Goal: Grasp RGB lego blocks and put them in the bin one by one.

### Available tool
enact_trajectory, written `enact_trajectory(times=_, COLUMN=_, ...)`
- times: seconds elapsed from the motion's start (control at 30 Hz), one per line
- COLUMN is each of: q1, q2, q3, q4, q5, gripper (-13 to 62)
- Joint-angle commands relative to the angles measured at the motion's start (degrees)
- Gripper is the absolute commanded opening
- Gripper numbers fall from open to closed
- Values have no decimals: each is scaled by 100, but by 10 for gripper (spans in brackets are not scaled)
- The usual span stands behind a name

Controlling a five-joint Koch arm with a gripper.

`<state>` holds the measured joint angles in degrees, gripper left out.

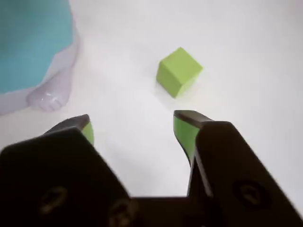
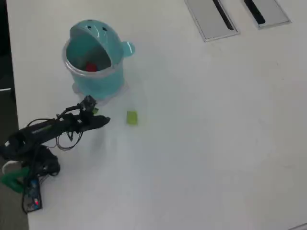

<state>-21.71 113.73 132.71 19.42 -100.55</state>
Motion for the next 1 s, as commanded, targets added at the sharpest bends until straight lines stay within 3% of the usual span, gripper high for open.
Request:
enact_trajectory(times=0.0, q1=-79, q2=167, q3=-255, q4=-650, q5=-62, gripper=329)
enact_trajectory(times=0.47, q1=659, q2=-967, q3=-1802, q4=-571, q5=-9, gripper=339)
enact_trajectory(times=0.63, q1=967, q2=-1371, q3=-1960, q4=-624, q5=686, gripper=340)
enact_trajectory(times=0.97, q1=334, q2=-2039, q3=-2259, q4=-659, q5=1134, gripper=344)
